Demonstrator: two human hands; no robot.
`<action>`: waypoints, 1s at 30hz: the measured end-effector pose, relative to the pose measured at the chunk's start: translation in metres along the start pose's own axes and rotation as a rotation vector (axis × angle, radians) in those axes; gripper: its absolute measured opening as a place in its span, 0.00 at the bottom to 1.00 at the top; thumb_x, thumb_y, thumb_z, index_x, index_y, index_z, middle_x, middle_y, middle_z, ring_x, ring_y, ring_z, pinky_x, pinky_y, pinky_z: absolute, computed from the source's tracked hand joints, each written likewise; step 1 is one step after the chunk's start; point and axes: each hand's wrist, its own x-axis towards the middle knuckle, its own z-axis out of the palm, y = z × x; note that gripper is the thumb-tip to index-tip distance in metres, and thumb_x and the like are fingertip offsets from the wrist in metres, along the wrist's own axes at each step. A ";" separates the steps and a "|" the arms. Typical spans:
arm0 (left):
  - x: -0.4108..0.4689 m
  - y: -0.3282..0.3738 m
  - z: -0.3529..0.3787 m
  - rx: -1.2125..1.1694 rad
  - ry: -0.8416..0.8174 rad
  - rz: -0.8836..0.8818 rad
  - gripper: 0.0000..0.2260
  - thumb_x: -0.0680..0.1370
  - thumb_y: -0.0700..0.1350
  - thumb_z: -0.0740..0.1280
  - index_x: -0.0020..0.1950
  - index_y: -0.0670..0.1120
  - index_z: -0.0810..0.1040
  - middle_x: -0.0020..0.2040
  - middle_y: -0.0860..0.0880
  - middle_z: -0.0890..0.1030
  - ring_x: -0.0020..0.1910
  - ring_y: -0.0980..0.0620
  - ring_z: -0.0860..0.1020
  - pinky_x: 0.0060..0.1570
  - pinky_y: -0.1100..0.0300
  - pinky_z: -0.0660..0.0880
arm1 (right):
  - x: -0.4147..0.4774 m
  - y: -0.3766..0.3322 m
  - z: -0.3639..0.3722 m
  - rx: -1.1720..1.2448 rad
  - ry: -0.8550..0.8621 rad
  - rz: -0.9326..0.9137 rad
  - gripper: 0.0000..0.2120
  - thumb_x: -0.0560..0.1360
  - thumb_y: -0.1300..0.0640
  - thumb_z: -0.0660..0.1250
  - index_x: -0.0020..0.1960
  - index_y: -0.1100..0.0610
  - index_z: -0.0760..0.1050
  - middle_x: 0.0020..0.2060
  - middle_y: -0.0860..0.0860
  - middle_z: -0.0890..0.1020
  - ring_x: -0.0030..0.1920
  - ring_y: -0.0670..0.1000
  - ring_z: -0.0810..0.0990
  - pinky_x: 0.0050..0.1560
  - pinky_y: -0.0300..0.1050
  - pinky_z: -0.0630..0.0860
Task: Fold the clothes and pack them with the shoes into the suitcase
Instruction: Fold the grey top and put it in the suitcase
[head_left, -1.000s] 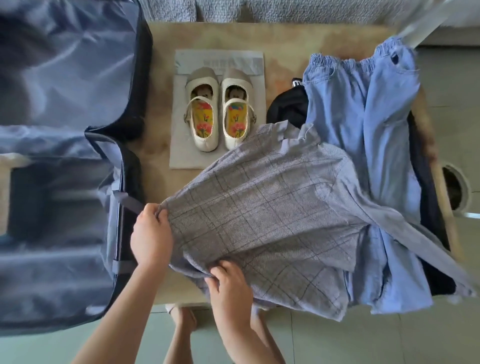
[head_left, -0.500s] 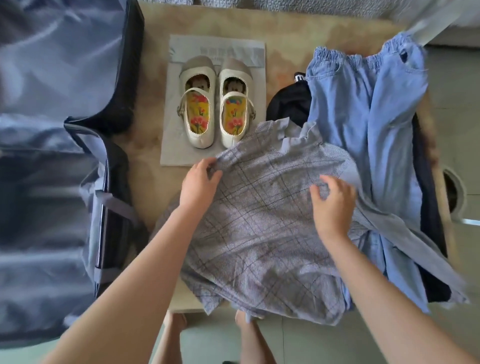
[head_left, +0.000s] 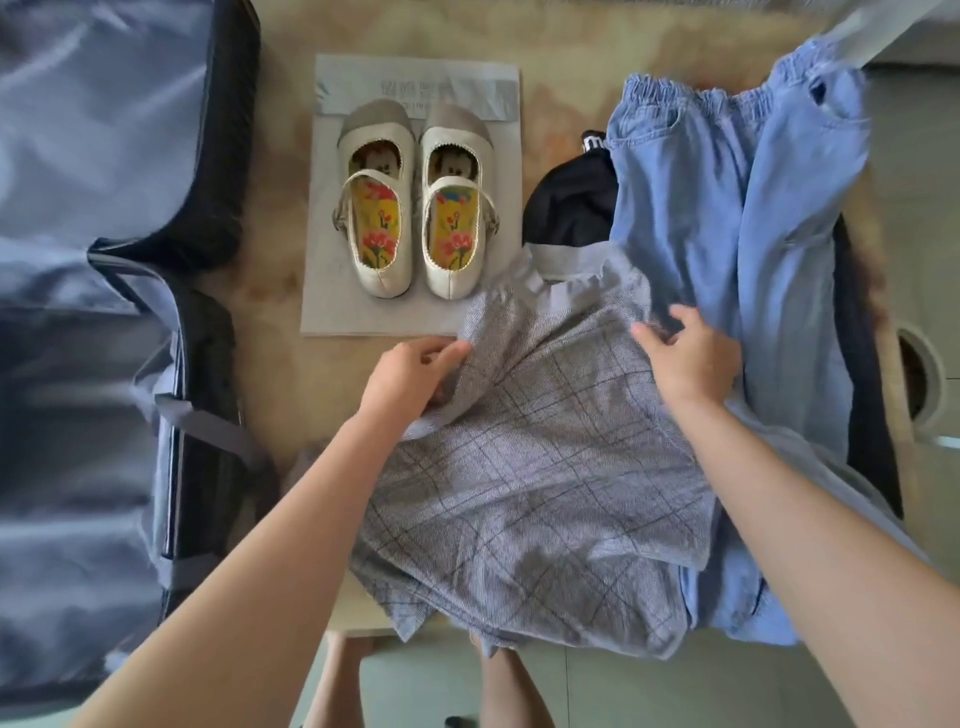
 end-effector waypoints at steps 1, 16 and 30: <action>-0.003 0.000 0.002 0.006 0.010 0.003 0.17 0.76 0.62 0.63 0.55 0.52 0.80 0.31 0.53 0.78 0.27 0.58 0.71 0.27 0.64 0.65 | -0.001 0.000 0.000 -0.012 -0.044 0.001 0.23 0.72 0.41 0.69 0.60 0.55 0.78 0.48 0.57 0.84 0.54 0.63 0.78 0.60 0.53 0.70; -0.016 -0.012 0.008 -0.264 -0.139 -0.133 0.18 0.72 0.51 0.74 0.59 0.49 0.77 0.42 0.52 0.77 0.40 0.54 0.75 0.40 0.62 0.73 | -0.033 -0.016 -0.012 0.217 0.077 -0.197 0.12 0.76 0.52 0.67 0.55 0.58 0.80 0.38 0.55 0.82 0.45 0.56 0.74 0.67 0.58 0.66; -0.025 -0.001 0.007 -0.339 -0.100 -0.137 0.19 0.71 0.51 0.75 0.55 0.48 0.71 0.51 0.51 0.79 0.49 0.53 0.77 0.45 0.59 0.74 | -0.056 -0.005 -0.004 0.425 -0.050 -0.198 0.24 0.74 0.37 0.58 0.56 0.53 0.79 0.49 0.50 0.83 0.54 0.58 0.78 0.58 0.60 0.73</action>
